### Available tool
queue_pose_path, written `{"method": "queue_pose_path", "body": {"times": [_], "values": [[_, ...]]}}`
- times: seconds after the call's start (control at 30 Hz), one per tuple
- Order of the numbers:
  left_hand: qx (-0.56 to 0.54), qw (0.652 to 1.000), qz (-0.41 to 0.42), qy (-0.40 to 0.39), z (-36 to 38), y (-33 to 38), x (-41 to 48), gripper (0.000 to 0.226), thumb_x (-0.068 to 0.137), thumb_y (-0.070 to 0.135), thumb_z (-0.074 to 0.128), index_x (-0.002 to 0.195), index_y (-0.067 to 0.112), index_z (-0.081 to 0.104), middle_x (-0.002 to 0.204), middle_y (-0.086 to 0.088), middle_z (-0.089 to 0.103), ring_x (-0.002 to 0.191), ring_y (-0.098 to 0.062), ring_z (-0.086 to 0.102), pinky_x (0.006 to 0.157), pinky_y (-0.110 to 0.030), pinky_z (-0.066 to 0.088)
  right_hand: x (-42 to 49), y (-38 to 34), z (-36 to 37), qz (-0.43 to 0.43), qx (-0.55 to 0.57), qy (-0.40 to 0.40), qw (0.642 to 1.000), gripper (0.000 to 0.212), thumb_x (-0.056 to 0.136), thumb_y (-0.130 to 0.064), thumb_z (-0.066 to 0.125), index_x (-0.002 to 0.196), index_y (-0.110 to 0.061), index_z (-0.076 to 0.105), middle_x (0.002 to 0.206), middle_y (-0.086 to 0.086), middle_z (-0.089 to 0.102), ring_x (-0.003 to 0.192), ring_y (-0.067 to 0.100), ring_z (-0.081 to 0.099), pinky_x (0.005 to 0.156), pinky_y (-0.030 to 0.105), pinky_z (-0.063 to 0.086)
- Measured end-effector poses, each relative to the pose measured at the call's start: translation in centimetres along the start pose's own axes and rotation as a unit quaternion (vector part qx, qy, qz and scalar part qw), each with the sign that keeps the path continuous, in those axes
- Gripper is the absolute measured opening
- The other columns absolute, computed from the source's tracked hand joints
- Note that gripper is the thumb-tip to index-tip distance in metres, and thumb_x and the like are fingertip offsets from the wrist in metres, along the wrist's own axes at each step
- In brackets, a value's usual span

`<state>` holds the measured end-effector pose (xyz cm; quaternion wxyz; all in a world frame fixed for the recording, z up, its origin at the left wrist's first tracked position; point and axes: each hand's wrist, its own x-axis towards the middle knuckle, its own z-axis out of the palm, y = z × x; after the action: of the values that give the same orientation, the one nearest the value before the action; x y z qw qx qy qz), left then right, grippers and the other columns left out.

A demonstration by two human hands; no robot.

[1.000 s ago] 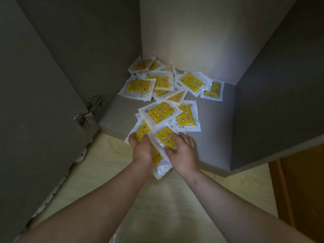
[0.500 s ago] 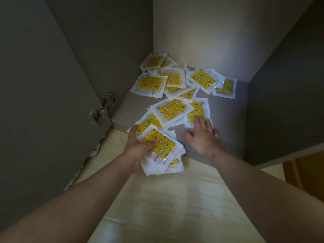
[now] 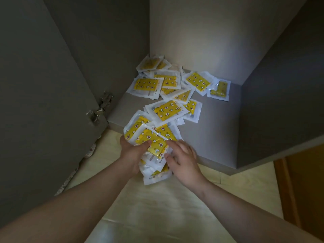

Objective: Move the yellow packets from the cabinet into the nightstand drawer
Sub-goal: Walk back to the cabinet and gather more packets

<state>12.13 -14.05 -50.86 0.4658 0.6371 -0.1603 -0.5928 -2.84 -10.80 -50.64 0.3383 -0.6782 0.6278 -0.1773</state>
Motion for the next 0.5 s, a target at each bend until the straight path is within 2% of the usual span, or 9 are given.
{"method": "queue_pose_path", "body": {"times": [0.03,0.07,0.1,0.17,0.23,0.33,0.43,0.5], "values": [[-0.003,1.0,-0.008,-0.022,-0.3,-0.1,0.0,0.06,0.076,-0.002,0.073,0.128,0.008,0.044,0.117,-0.015,0.062,0.099,-0.034,0.064,0.083,-0.054,0.053,0.2,-0.4,0.1,0.026,0.102,0.012,0.994,0.048,0.088,-0.043,0.045,0.13,-0.02,0.051,0.122,-0.005,0.051,0.112,0.02,0.051,0.104,0.038,0.035],[-0.003,0.999,-0.014,-0.044,-0.6,-0.2,0.0,0.056,0.077,-0.004,0.071,0.127,0.006,0.049,0.118,-0.019,0.063,0.1,-0.037,0.064,0.085,-0.056,0.052,0.4,-0.9,0.3,0.057,0.189,0.02,0.98,0.035,0.091,-0.029,0.054,0.125,-0.017,0.054,0.112,-0.002,0.054,0.096,0.02,0.057,0.094,0.037,0.045],[-0.002,0.998,-0.019,-0.061,-0.9,-0.2,0.0,0.052,0.078,-0.005,0.068,0.126,0.004,0.051,0.117,-0.022,0.063,0.101,-0.038,0.064,0.085,-0.056,0.052,0.6,-1.3,0.4,0.086,0.252,0.028,0.963,0.032,0.091,-0.019,0.059,0.122,-0.017,0.053,0.106,0.0,0.057,0.087,0.018,0.058,0.085,0.034,0.049],[0.005,0.996,-0.037,-0.08,-1.4,0.2,-0.1,0.05,0.081,-0.007,0.065,0.128,0.002,0.05,0.117,-0.023,0.063,0.101,-0.039,0.064,0.083,-0.053,0.053,0.7,-1.5,0.7,0.131,0.304,0.053,0.942,0.035,0.088,-0.009,0.062,0.121,-0.014,0.051,0.091,0.002,0.059,0.076,0.012,0.057,0.073,0.021,0.047],[0.022,0.994,-0.056,-0.094,-1.9,0.5,-0.2,0.05,0.082,-0.005,0.064,0.129,0.003,0.049,0.116,-0.023,0.063,0.101,-0.038,0.064,0.083,-0.054,0.053,0.8,-1.7,0.8,0.172,0.333,0.081,0.924,0.039,0.084,-0.009,0.068,0.12,-0.013,0.051,0.078,-0.001,0.055,0.071,0.011,0.054,0.067,0.018,0.043],[0.063,0.986,-0.079,-0.131,-2.7,0.6,-0.8,0.039,0.086,-0.003,0.06,0.125,0.003,0.054,0.115,-0.023,0.064,0.101,-0.038,0.064,0.081,-0.05,0.055,0.9,-2.0,1.3,0.239,0.379,0.069,0.891,0.051,0.076,-0.016,0.078,0.116,-0.02,0.047,0.088,-0.002,0.054,0.081,0.015,0.058,0.073,0.024,0.048],[0.075,0.98,-0.1,-0.152,-3.4,0.2,-1.3,0.032,0.089,0.002,0.059,0.121,0.005,0.058,0.113,-0.021,0.066,0.098,-0.035,0.065,0.08,-0.046,0.055,0.5,-2.4,2.2,0.256,0.357,0.056,0.897,0.066,0.05,-0.041,0.085,0.101,-0.036,0.044,0.118,0.004,0.053,0.105,0.022,0.059,0.093,0.039,0.05],[0.087,0.98,-0.101,-0.147,-3.7,0.0,-1.4,0.03,0.089,0.006,0.061,0.118,0.007,0.06,0.109,-0.018,0.068,0.092,-0.031,0.067,0.078,-0.043,0.055,0.2,-2.8,2.5,0.263,0.393,0.045,0.88,0.068,0.05,-0.036,0.085,0.103,-0.034,0.043,0.124,0.004,0.05,0.107,0.025,0.059,0.094,0.044,0.05]]}}
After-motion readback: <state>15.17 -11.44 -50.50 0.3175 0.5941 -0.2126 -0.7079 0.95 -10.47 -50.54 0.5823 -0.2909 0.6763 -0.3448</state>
